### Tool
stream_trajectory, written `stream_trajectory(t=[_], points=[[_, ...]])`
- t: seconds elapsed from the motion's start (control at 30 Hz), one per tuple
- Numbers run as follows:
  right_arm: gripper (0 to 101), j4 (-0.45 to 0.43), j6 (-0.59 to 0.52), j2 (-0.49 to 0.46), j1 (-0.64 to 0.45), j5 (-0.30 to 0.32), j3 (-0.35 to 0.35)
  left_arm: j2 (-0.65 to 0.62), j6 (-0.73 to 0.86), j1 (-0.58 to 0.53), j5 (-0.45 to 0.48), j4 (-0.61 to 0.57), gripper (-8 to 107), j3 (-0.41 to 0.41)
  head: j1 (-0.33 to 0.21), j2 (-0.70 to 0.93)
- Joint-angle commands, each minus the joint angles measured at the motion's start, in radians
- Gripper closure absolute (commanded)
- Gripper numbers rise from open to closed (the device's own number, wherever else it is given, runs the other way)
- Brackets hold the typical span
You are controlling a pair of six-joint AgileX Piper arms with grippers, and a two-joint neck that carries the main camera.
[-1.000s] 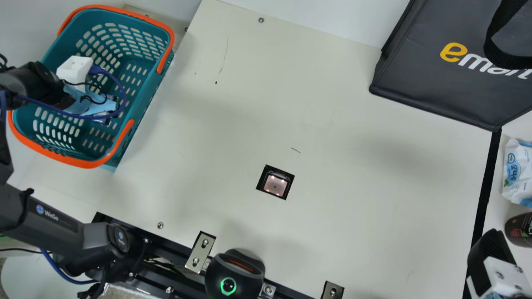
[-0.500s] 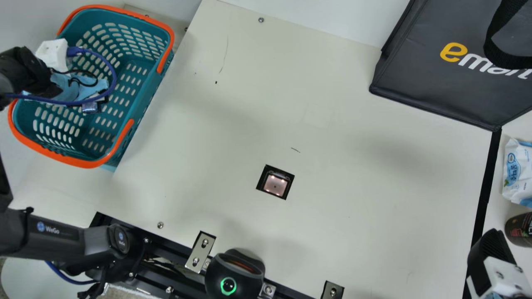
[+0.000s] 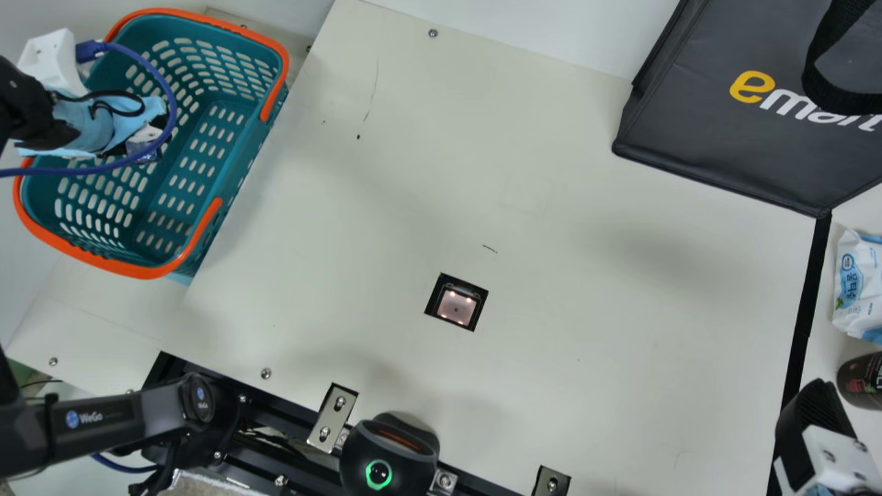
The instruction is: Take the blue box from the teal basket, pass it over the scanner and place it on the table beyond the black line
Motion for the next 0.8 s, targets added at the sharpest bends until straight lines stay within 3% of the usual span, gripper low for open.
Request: stream_trajectory(t=[0.0, 0.37, 0.77], points=[[6, 0.000, 0.000, 0.000, 0.000, 0.000, 0.000, -0.034, 0.003, -0.006, 0.024, -0.010, 107, -0.003, -0.029, 0.002], [6, 0.000, 0.000, 0.000, 0.000, 0.000, 0.000, -0.190, -0.005, -0.111, 0.130, -0.039, 107, 0.023, -0.029, 0.002], [6, 0.000, 0.000, 0.000, 0.000, 0.000, 0.000, -0.326, -0.118, -0.339, 0.195, -0.002, 107, 0.100, -0.029, 0.002]])
